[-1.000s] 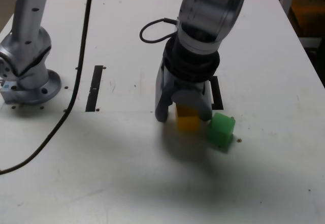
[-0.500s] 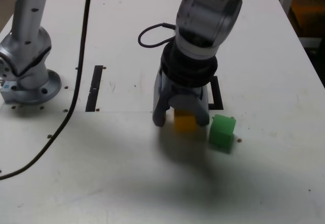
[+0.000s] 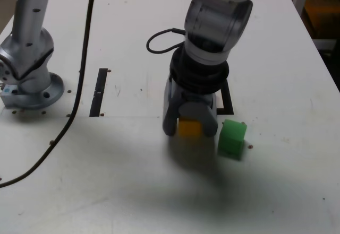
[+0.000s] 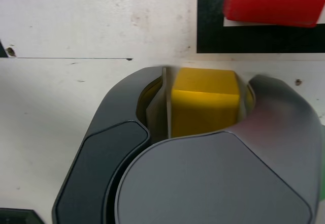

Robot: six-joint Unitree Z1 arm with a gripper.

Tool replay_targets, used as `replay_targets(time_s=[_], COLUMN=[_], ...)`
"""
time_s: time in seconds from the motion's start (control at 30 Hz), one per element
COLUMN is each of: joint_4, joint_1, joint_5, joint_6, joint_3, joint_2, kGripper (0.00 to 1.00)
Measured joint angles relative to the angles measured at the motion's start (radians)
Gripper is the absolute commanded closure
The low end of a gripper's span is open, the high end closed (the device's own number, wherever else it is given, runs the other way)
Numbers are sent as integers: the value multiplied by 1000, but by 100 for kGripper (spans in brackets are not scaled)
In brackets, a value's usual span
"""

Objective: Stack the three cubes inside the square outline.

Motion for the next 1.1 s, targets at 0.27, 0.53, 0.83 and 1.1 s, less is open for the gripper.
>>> replay_targets(time_s=[0.27, 0.53, 0.83, 1.1], joint_4=[-41, -9, 180, 201], joint_1=[0, 0, 0, 28], joint_5=[18, 41, 105, 121], joint_6=[0, -29, -137, -97], joint_3=[-1, 0, 4, -103], joint_2=[0, -22, -178, -123], kGripper=[70, 70, 70, 70])
